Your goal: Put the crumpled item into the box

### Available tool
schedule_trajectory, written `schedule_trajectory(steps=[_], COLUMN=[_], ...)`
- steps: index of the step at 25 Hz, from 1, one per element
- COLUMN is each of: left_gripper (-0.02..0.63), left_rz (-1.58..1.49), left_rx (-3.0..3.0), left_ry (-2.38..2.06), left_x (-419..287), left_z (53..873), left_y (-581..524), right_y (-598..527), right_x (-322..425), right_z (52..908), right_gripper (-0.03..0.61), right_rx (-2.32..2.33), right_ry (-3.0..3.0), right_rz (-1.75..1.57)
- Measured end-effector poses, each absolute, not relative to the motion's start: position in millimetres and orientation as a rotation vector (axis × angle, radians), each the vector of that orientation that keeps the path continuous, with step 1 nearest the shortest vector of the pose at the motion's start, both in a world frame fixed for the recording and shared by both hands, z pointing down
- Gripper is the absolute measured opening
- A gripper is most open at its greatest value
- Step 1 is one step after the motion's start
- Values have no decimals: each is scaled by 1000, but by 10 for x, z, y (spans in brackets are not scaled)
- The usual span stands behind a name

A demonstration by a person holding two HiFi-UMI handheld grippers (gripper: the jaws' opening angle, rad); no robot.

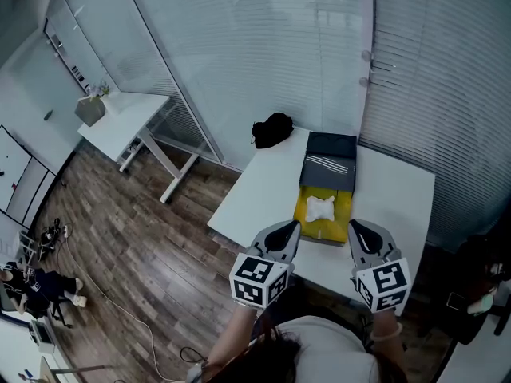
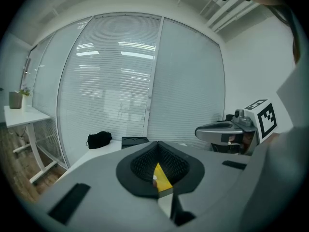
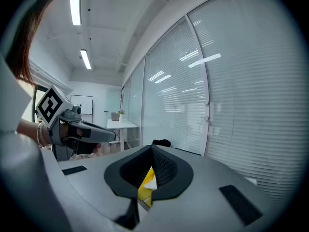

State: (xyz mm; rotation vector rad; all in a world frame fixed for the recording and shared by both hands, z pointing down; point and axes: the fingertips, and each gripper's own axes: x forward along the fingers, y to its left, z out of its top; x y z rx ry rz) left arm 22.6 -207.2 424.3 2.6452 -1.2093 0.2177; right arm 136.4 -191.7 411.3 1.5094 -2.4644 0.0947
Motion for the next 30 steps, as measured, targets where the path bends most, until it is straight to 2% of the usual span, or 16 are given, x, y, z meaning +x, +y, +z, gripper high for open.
schedule_trajectory(steps=[30], left_gripper=[17], left_rz=[248], left_rx=[2639], left_ry=[-1176], left_x=[216], left_z=[4349], left_y=[-2559], right_y=[-2405], right_x=[1348], right_z=[4226], right_gripper=[26], right_rx=[1547], right_ry=[-2396], right_rz=[118])
